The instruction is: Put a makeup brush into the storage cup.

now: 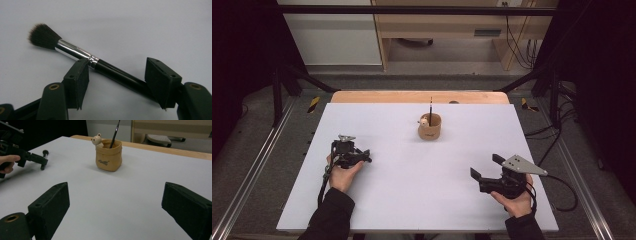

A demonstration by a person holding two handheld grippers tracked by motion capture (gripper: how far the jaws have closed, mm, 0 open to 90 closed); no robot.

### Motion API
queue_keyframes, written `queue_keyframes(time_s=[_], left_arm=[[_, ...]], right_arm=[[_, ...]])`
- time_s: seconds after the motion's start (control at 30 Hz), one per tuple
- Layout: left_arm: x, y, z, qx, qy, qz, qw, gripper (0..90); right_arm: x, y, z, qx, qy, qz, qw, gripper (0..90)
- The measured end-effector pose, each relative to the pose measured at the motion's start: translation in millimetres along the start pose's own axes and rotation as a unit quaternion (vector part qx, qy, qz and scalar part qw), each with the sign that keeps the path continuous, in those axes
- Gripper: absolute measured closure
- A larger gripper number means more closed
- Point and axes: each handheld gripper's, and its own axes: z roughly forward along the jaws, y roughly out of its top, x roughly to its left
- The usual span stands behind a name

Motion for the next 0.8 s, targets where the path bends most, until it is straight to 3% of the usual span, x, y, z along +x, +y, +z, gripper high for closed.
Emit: queue_keyframes(time_s=[0.8], left_arm=[[10.6, -4.6, -13.7, 0.027, -0.029, -0.008, 0.9992, 59.5]], right_arm=[[0.6, 0.7, -1.8, -0.003, 0.001, -0.004, 1.0, 9.0]])
